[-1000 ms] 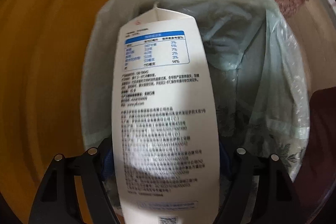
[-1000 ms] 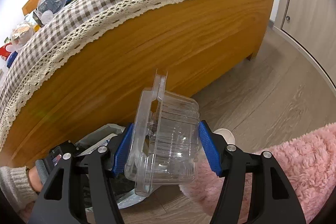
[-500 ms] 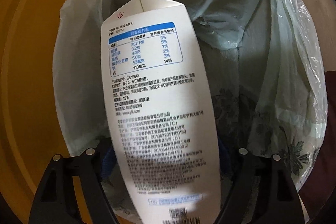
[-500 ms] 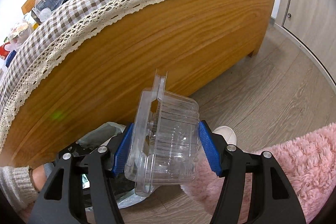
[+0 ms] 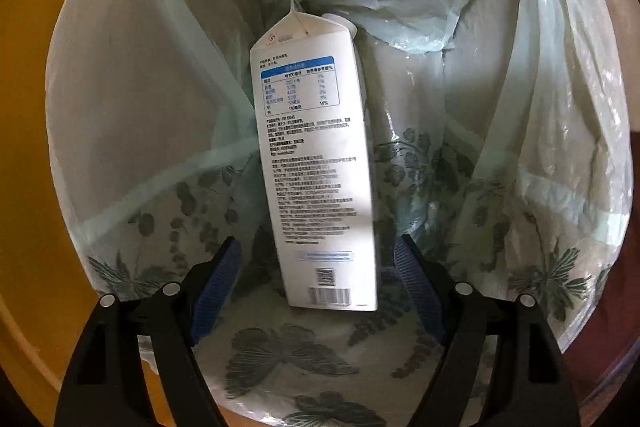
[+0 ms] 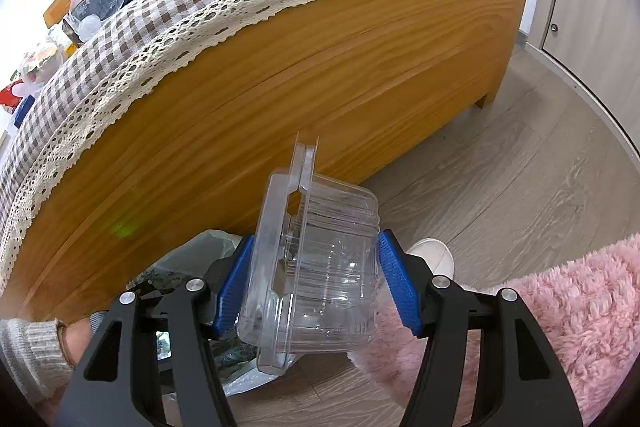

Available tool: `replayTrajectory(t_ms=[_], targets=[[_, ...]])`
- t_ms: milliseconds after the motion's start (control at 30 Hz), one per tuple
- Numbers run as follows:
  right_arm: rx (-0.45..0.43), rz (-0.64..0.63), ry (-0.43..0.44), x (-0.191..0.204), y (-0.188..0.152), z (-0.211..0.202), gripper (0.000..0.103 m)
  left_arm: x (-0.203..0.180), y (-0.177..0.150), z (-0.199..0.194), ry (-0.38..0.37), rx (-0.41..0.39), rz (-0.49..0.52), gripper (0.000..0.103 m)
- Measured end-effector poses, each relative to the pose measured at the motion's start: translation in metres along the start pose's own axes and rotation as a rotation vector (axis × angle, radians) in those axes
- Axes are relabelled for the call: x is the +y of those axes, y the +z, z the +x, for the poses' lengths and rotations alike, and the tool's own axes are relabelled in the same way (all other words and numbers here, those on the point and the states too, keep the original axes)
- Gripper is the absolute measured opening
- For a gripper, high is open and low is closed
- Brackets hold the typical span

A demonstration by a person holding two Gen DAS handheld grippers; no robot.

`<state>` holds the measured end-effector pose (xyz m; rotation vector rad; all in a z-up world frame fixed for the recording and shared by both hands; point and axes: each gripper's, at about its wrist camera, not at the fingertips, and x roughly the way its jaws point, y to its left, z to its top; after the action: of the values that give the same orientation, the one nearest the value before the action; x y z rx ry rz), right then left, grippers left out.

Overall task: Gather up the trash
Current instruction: 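Withdraw the left tool from the bin while the right tool carries the clear box toward it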

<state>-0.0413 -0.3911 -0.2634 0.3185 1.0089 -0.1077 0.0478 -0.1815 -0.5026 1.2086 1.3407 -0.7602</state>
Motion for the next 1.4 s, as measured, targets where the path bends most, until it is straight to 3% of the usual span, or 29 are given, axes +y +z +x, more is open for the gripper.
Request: replayTrajectory(t_ms=[133,300,400,500,567,733,1033,1167,1400], targets=[[-0.006,-0.010,0.004,0.001,0.001,-0.001,0.061,0.005,-0.001,0.000,-0.016,-0.027,-0.041,0.071],[-0.036,-0.024,0.011,0.003,0.000,-0.008,0.061,0.033,-0.007,-0.031,-0.072,-0.081,-0.144,0.071],[-0.047,-0.031,0.023,0.006,-0.001,-0.012,0.061,0.039,-0.006,-0.052,-0.131,-0.119,-0.245,0.080],[-0.071,-0.048,0.032,0.009,-0.004,-0.019,0.061,0.043,-0.011,-0.078,-0.136,-0.155,-0.312,0.084],[-0.089,-0.064,0.037,0.012,-0.006,-0.023,0.061,0.050,-0.023,-0.087,-0.137,-0.181,-0.366,0.093],[-0.122,-0.094,0.045,0.020,-0.012,-0.031,0.061,0.060,-0.052,-0.128,-0.151,-0.264,-0.540,0.095],[-0.172,-0.163,0.067,0.034,-0.021,-0.044,0.061,0.072,-0.121,-0.165,-0.214,-0.424,-0.915,0.095],[-0.212,-0.240,0.089,0.048,-0.030,-0.052,0.061,0.070,-0.141,-0.173,-0.196,-0.474,-0.999,0.095],[-0.221,-0.395,0.098,0.077,-0.048,-0.054,0.060,0.060,-0.158,-0.184,-0.109,-0.533,-1.033,0.095]])
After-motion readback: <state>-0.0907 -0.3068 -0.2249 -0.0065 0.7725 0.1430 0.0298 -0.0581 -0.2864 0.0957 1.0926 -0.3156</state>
